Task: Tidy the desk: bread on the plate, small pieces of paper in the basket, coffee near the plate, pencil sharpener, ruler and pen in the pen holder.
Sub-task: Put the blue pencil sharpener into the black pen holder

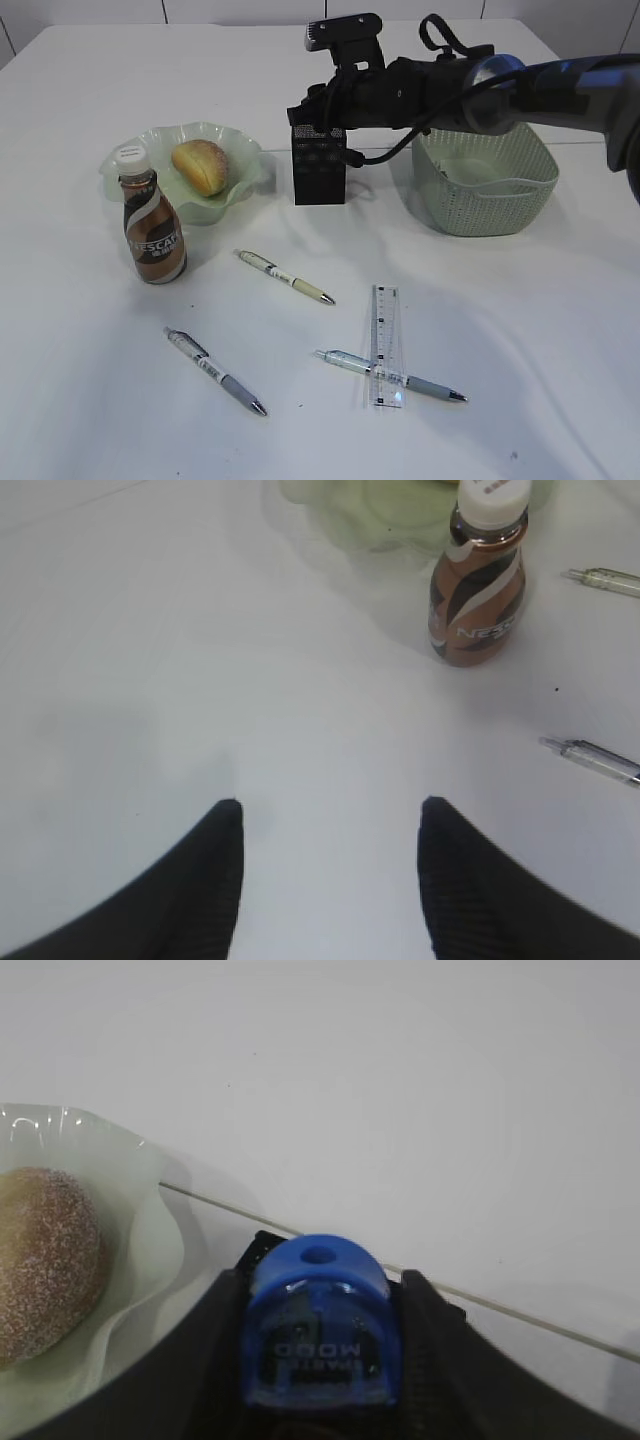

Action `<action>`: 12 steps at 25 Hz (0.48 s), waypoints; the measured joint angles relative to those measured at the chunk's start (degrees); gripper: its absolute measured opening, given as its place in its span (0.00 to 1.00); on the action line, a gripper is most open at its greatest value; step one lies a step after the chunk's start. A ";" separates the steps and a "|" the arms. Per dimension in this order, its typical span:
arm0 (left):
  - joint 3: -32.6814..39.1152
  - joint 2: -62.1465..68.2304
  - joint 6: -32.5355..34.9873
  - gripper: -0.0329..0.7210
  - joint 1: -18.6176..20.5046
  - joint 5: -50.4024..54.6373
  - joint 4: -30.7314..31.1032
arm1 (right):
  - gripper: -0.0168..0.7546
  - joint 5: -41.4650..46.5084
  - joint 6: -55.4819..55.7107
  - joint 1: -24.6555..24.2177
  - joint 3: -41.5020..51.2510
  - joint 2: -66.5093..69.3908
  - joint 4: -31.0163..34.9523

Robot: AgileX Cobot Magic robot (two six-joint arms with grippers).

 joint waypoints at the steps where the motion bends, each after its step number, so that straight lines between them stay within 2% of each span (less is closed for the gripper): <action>1: 0.00 0.00 0.00 0.57 0.00 0.00 0.00 | 0.47 0.15 0.00 0.00 0.00 0.00 0.13; 12: 0.00 0.00 0.00 0.56 0.00 0.00 0.00 | 0.56 2.21 0.00 0.00 0.00 0.00 4.55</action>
